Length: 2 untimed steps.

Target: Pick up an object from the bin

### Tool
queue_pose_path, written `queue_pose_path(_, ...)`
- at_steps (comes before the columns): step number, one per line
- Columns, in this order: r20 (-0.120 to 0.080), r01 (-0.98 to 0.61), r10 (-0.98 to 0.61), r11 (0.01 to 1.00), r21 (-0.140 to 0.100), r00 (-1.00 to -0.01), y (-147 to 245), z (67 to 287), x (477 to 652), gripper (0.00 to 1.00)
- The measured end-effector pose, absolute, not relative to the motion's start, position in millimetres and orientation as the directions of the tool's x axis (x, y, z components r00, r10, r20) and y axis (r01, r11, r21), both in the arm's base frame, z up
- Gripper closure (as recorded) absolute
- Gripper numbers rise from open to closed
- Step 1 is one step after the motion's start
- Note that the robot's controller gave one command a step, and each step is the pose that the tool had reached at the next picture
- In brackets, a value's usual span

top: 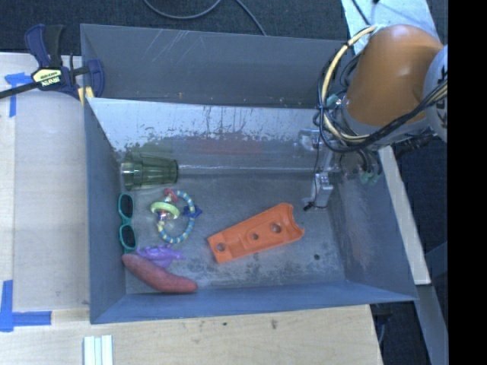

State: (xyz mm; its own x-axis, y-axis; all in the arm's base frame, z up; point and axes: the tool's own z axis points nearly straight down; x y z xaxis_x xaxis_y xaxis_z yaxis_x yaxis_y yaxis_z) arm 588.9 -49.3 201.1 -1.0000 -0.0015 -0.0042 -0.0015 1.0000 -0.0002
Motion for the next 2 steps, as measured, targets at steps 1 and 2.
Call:
queue_pose_path(1, -0.004, -0.002, -0.002, 1.0, 0.0, -1.0, -49.3, 201.1, 588.9, 0.0)
queue_pose_path(2, -0.006, -0.009, -0.009, 1.0, -0.001, -1.0, -48.3, 199.0, 587.9, 0.0)
